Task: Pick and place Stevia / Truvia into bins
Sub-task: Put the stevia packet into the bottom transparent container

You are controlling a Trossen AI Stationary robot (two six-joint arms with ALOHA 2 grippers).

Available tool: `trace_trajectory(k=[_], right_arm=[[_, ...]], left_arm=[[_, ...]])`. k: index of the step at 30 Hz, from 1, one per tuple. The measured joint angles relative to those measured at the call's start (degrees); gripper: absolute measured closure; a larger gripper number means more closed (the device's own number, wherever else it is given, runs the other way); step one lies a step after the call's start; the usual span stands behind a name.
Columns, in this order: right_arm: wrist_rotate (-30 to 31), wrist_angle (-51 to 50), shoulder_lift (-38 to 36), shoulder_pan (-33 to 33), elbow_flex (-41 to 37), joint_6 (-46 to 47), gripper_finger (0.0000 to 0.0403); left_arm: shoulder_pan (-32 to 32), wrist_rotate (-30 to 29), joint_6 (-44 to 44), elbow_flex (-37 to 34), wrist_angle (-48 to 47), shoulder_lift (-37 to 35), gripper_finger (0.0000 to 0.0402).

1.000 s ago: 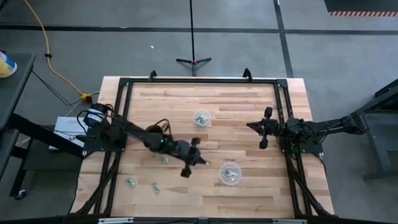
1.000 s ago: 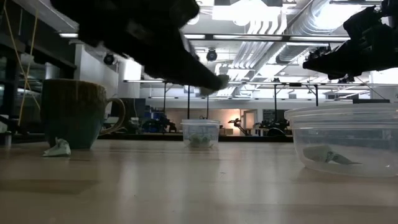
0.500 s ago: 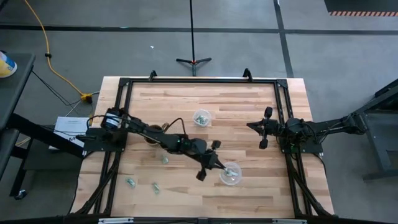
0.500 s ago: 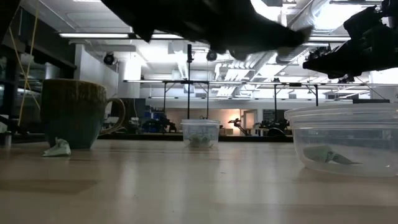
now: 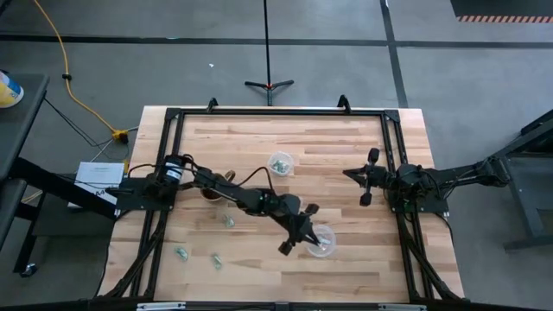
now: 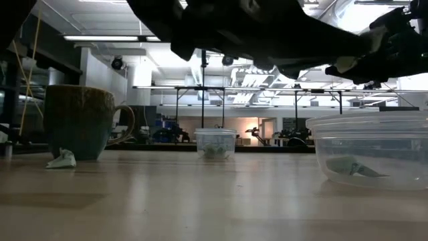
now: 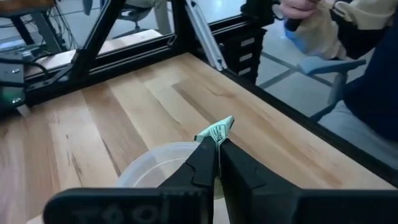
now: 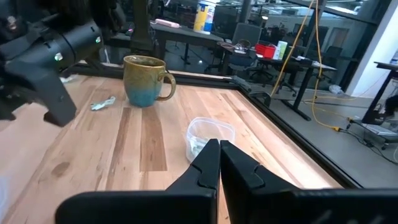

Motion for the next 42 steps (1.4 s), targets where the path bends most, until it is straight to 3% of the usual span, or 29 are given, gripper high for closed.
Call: trace_trajectory(k=[6,15,21,27,32,37,42], right_arm=[[0.1,-0.2,0.0,0.0,0.0,0.3,0.0399],[0.2,-0.2,0.0,0.0,0.0,0.2,0.0396],[0.2,-0.2,0.0,0.0,0.0,0.3,0.0395],[0.2,-0.6,-0.1,0.0,0.0,0.4,0.0395],[0.4,-0.9,0.5,0.0,0.0,0.4,0.0397],[0.4,-1.2,0.5,0.0,0.0,0.4,0.0402],[0.4,-1.2,0.5,0.0,0.0,0.4,0.0401]], left_arm=[[0.0,-2.8,0.0,0.2,-0.3,0.0,0.0331],[0.0,-3.2,-0.2,0.2,-2.7,-0.1,0.0221],[0.0,-3.8,-2.7,0.2,-26.4,-8.6,0.0183],[-0.8,-7.4,-17.7,0.2,-55.4,-13.9,0.0188],[-2.0,-12.9,-21.2,0.1,-76.0,-13.8,0.0200],[-3.1,-18.6,-20.6,0.1,-88.1,-13.5,0.0210],[-4.2,-20.6,-15.3,-1.9,-90.0,-13.5,0.0218]])
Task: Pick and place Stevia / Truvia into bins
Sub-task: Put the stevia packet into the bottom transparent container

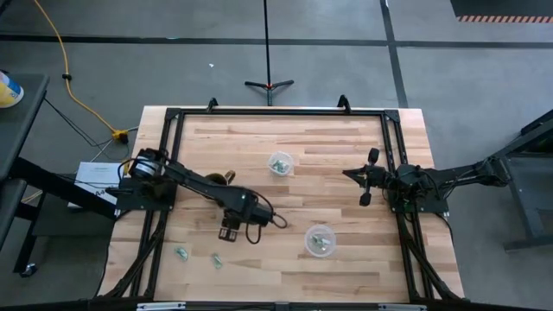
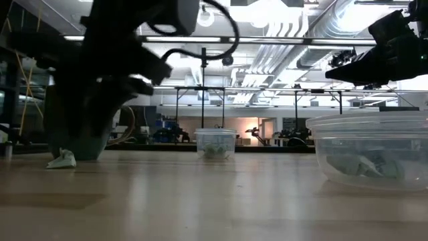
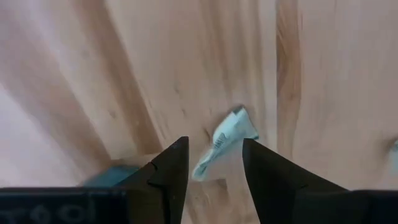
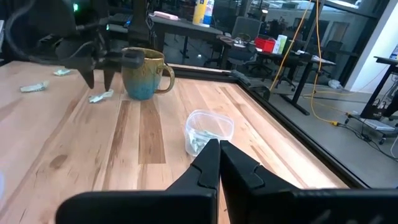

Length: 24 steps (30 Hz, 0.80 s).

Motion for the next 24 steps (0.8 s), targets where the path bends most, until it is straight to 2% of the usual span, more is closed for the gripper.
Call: trace_trajectory(k=[4,9,14,19,21,24], right_arm=[[0.0,-0.2,0.0,0.0,0.0,0.0,0.0402],[0.5,-0.4,0.0,0.0,0.0,0.0,0.0400],[0.5,-0.4,0.0,0.0,0.0,0.0,0.0401],[0.5,-0.5,0.0,0.0,0.0,0.0,0.0399],[0.4,-0.5,0.0,0.0,0.0,0.0,0.0398],[0.5,-0.5,0.0,0.0,0.0,0.0,0.0396]], left_arm=[[-0.7,2.1,1.7,-3.3,0.1,0.0,0.0220],[-0.9,0.6,2.1,-6.1,1.0,0.0,0.0220],[-0.9,0.6,2.5,-9.1,7.3,0.0,0.0220],[-0.9,1.3,3.3,-11.2,9.6,-0.3,0.0221],[-0.9,1.3,3.2,-11.2,9.6,-0.3,0.0228],[-0.9,1.3,3.1,-10.5,9.4,-0.2,0.0259]])
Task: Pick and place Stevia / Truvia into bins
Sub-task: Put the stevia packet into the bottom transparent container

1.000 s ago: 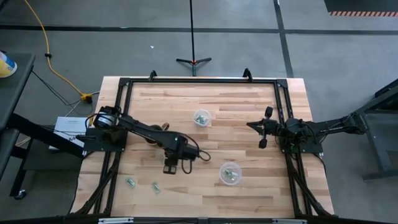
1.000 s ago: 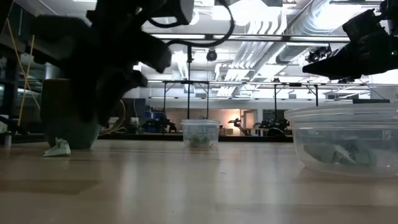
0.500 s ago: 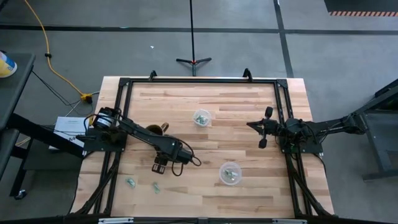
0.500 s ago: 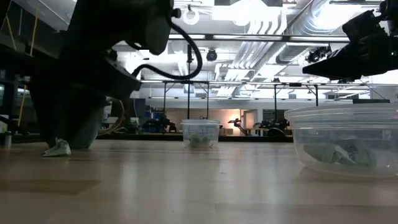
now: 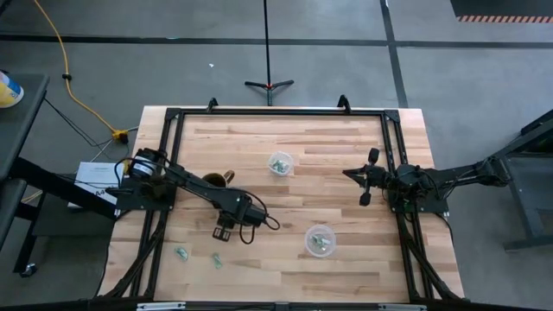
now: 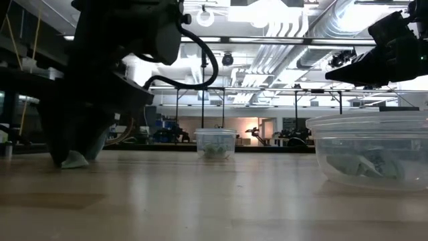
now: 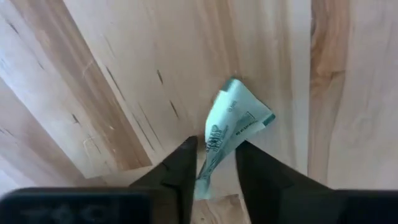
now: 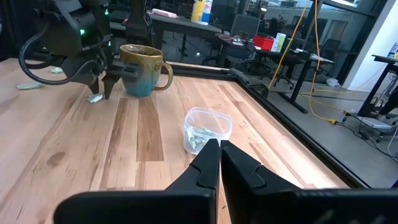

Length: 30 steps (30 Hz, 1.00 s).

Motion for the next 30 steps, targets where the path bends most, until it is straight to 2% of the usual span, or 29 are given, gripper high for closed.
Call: trace_trajectory(k=[4,7,9,12,15,19,23,30], right_arm=[[0.0,-0.1,0.0,0.0,0.0,0.0,0.0396],[0.0,-0.2,0.0,0.0,0.0,0.0,0.0396],[0.0,-0.2,0.0,0.0,0.0,0.0,0.0396],[0.0,-0.3,0.0,0.0,0.0,0.0,0.0395],[0.0,-0.6,0.0,0.0,0.0,0.0,0.0395],[0.0,-0.8,0.1,0.0,0.0,-0.2,0.0395],[0.0,-0.7,0.0,0.0,0.0,-0.2,0.0398],[0.0,-0.8,-0.1,0.0,0.0,-0.2,0.0396]], left_arm=[[0.1,0.6,-2.9,1.4,-0.2,0.3,0.0328],[1.2,4.0,-4.7,2.3,1.8,0.0,0.0378],[1.9,6.9,-5.0,2.3,2.5,-0.5,0.0380],[1.9,8.0,-5.2,2.3,8.1,-1.8,0.0363],[1.7,8.5,-3.1,2.3,19.2,-3.4,0.0356],[2.1,8.4,1.1,2.4,39.3,-4.1,0.0379],[3.5,8.5,3.3,2.6,56.1,-3.0,0.0379],[5.4,9.7,3.5,2.7,68.8,1.0,0.0371]])
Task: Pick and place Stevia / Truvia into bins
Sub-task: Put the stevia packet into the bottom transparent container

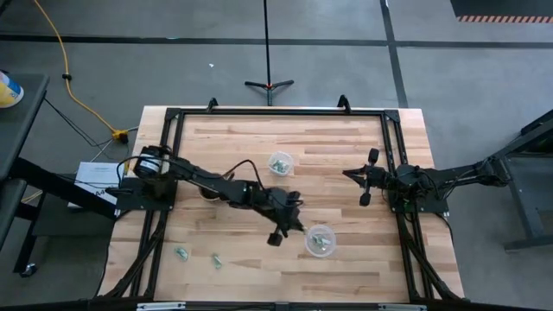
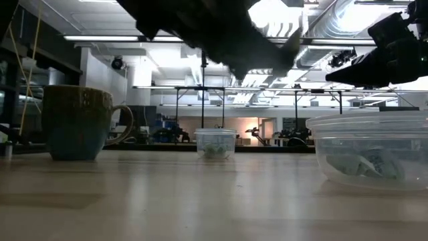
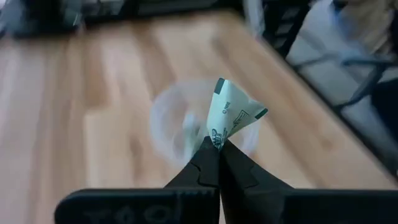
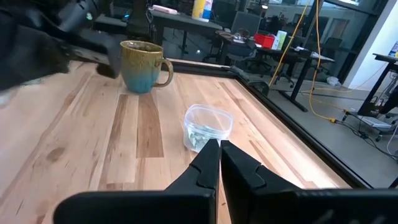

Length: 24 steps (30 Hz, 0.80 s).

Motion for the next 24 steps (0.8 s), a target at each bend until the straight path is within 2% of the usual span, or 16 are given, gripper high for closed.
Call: trace_trajectory(k=[9,16,20,24], right_arm=[[0.0,-0.3,0.0,0.0,0.0,0.2,0.0396],[0.0,-0.4,-0.1,0.0,0.0,0.2,0.0395],[0.0,-0.3,0.0,0.0,0.0,0.2,0.0394],[0.0,-0.4,0.0,0.0,0.0,0.2,0.0396]], left_arm=[[-0.2,2.1,3.1,9.2,1.8,7.4,0.0376],[-0.2,4.9,3.0,15.7,-3.5,12.8,0.0355],[-0.2,5.1,3.0,16.4,-3.1,13.3,0.0330],[-0.2,5.3,3.1,16.4,-3.5,13.3,0.0280]])
